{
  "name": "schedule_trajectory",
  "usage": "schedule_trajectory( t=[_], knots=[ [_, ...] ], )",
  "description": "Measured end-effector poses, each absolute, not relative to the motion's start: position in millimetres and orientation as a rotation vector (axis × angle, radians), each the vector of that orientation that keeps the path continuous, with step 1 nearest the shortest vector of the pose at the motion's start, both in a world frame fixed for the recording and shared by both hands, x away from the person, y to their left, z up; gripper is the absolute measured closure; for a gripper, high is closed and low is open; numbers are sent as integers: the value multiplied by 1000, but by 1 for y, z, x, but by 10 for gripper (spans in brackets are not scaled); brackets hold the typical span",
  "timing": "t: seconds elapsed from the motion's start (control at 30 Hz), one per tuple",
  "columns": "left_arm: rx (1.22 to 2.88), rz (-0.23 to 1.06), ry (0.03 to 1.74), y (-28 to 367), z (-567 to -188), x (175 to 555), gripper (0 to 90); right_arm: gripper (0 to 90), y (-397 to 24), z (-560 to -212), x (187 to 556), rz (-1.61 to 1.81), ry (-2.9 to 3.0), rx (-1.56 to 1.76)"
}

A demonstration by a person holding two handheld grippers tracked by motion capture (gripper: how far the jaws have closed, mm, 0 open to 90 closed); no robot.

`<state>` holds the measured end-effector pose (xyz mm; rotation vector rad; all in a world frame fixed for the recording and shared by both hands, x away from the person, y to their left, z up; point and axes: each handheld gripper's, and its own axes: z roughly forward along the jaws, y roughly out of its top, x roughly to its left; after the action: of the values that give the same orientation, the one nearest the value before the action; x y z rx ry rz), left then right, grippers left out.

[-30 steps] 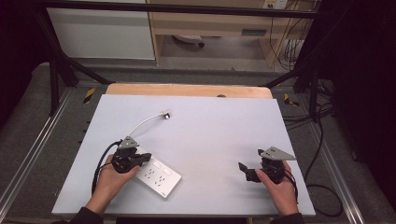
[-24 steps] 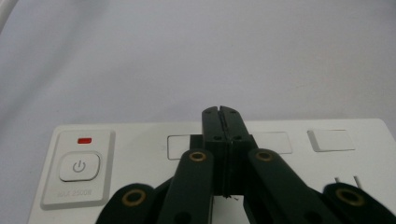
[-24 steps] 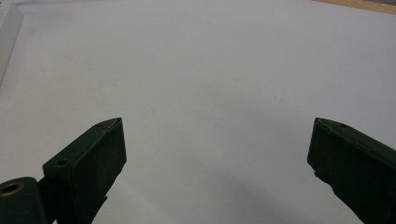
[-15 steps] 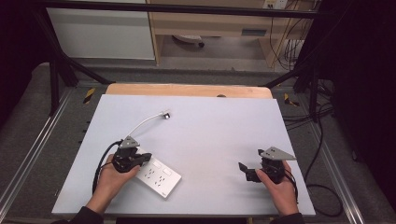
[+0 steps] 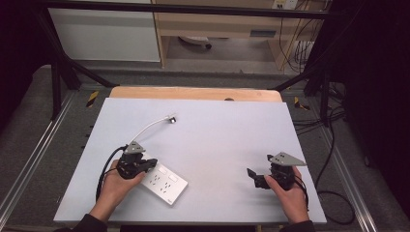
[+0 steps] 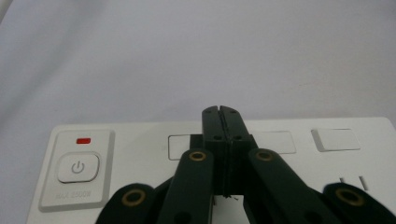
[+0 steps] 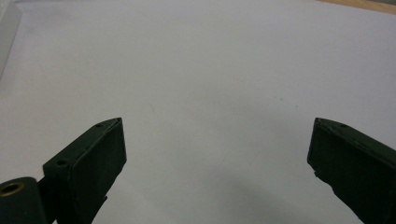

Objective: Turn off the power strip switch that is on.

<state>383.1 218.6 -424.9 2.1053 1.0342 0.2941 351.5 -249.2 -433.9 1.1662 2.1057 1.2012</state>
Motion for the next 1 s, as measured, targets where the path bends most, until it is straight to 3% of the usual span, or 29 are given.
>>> schedule_trajectory(
  t=[1.0],
  knots=[
    [2095,301,1045,220,-425,384,900,50,-249,-435,352,1194,2111,1167]
  ],
)
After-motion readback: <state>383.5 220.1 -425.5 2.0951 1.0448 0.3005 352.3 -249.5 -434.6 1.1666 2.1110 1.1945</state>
